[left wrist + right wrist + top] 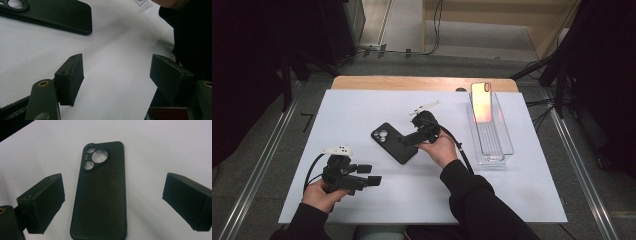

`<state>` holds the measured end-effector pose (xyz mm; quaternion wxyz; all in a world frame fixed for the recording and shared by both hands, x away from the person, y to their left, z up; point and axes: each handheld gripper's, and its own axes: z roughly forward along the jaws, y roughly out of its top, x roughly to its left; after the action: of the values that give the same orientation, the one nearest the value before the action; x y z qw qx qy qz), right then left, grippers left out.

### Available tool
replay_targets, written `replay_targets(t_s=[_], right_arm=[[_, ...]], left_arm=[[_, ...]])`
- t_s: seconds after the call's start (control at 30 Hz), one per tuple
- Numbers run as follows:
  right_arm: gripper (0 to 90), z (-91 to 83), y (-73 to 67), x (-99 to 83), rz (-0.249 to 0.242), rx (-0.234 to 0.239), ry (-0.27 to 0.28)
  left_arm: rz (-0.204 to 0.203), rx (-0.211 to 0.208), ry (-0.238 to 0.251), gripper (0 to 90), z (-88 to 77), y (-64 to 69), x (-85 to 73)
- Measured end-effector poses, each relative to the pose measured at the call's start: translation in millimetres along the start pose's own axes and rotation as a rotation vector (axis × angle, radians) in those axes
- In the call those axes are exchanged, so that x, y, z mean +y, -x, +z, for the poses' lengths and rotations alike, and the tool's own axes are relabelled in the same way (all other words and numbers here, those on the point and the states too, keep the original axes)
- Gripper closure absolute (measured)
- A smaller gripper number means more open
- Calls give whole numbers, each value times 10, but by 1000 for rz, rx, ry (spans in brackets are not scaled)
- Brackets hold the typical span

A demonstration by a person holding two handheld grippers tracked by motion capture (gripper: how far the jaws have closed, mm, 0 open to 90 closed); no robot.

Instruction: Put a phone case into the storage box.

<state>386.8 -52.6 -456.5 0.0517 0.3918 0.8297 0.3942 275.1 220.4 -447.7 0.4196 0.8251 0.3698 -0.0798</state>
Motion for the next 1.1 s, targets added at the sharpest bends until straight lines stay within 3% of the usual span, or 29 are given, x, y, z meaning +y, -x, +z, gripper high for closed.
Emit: replay_targets(t_s=[0.53, 0.7, 0.83, 1.1], right_arm=[[26, 230, -128, 120, -24, -4, -25], [26, 283, -127, 92, -10, -12, -34], [26, 325, -137, 72, -39, -22, -39], [30, 429, -118, -31, -27, -25, -74]], left_arm=[[-1, -8, 5, 274, -5, -4, 0], [-6, -6, 6, 274, -6, -7, 0], [-2, -7, 5, 274, -8, -7, -1], [-3, -7, 3, 274, -4, -9, -1]])
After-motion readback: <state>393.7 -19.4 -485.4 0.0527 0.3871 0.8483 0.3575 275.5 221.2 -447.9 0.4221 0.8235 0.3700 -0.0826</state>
